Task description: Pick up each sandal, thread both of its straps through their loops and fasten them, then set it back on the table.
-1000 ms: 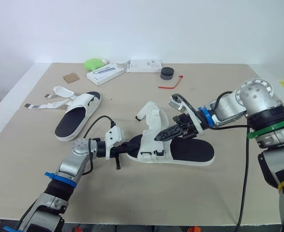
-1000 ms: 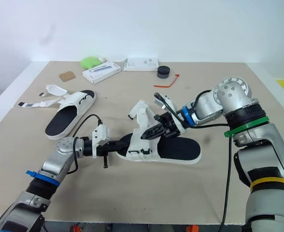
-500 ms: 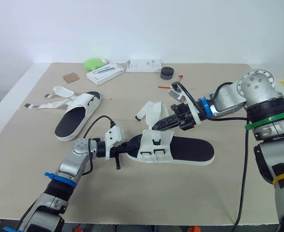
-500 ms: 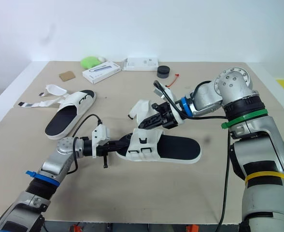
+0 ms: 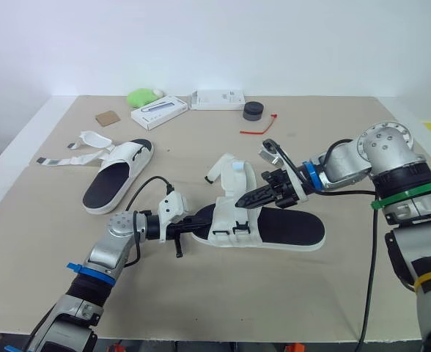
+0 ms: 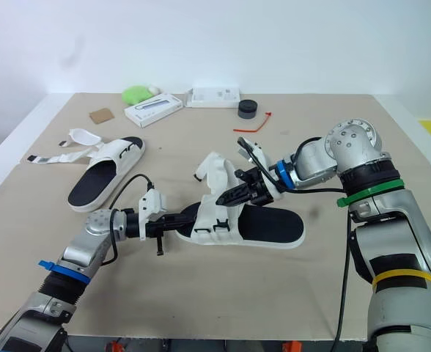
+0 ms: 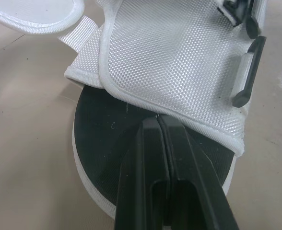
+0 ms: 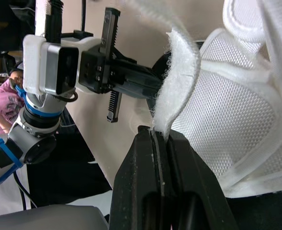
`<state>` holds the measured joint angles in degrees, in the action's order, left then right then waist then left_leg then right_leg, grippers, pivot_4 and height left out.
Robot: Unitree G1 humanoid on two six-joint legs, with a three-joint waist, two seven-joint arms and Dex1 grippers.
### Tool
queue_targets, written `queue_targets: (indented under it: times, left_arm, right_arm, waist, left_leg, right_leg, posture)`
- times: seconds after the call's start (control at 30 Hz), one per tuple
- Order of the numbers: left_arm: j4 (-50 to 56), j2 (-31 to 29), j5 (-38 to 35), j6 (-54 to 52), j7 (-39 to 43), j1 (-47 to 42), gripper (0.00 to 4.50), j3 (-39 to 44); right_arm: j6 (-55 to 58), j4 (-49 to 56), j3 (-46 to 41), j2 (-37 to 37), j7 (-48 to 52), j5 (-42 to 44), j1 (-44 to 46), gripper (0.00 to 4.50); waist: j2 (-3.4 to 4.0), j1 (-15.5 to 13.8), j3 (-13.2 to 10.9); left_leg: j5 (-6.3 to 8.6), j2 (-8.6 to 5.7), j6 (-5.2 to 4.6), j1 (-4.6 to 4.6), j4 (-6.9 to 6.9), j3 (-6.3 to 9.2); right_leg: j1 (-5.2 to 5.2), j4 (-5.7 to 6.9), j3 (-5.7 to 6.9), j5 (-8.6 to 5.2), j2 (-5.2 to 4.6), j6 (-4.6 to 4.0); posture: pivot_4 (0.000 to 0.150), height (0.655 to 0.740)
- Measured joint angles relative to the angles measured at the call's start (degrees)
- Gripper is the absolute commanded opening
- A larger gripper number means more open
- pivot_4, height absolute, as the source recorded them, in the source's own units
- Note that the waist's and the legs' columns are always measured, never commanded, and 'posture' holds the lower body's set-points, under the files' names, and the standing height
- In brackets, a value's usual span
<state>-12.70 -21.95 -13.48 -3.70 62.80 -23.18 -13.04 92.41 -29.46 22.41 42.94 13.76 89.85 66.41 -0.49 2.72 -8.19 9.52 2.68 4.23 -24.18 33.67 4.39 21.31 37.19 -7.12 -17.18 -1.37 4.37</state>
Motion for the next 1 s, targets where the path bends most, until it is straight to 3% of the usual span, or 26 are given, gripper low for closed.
queue_targets:
  times: [0.43, 1.0]
  left_arm:
    - [0.0, 0.1, -0.1, 0.0, -0.3, 0.0, 0.00, 0.0]
    - [-0.3, 0.5, -0.2, 0.0, -1.1, 0.2, 0.00, 0.1]
  right_arm:
    - [-0.1, 1.9, 3.2, 3.2, -0.7, 9.1, 0.2, 0.07]
    - [0.0, 4.8, 8.4, 3.6, -9.2, 21.0, -0.3, 0.07]
  waist:
    - [0.00, 0.0, 0.0]
    - [0.02, 0.0, 0.0]
  left_leg:
    - [0.01, 0.00, -0.01, -0.01, 0.00, 0.00]
    - [-0.02, -0.01, -0.06, -0.02, 0.02, 0.11]
  right_leg:
    - [0.00, 0.00, 0.00, -0.01, 0.00, -0.01]
    - [-0.01, 0.00, 0.05, 0.00, -0.01, -0.03]
  posture:
    - [0.150, 0.7400]
    - [0.150, 0.7400]
